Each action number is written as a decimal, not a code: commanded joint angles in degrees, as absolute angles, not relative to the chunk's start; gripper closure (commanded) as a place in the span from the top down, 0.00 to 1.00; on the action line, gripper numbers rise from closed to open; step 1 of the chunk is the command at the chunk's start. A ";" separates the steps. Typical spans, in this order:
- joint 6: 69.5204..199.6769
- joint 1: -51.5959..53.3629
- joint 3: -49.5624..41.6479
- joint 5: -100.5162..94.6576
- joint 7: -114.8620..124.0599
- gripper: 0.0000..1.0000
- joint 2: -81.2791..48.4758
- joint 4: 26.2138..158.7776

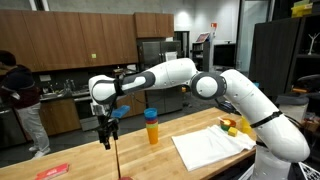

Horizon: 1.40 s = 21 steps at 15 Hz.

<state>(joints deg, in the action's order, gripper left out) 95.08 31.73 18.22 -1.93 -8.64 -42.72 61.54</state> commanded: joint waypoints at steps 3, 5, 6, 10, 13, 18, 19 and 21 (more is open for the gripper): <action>95.03 31.73 18.20 -1.93 -8.54 1.00 -42.72 61.48; 93.29 31.46 19.82 -0.45 -11.69 1.00 -43.98 61.48; 92.03 31.90 20.02 -0.96 -12.96 1.00 -44.33 61.91; 90.17 32.95 19.35 -3.50 -14.23 1.00 -44.08 66.81; 92.11 32.93 18.57 -4.63 -12.05 1.00 -42.65 71.67; 95.76 33.09 17.61 -6.43 -8.58 1.00 -41.50 77.37; 96.39 33.24 17.38 -7.00 -7.54 1.00 -41.19 78.52; 98.15 33.25 16.92 -7.90 -4.87 1.00 -40.88 80.20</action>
<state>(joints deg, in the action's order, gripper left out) 95.38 32.93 18.24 -6.29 -8.43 -44.56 74.75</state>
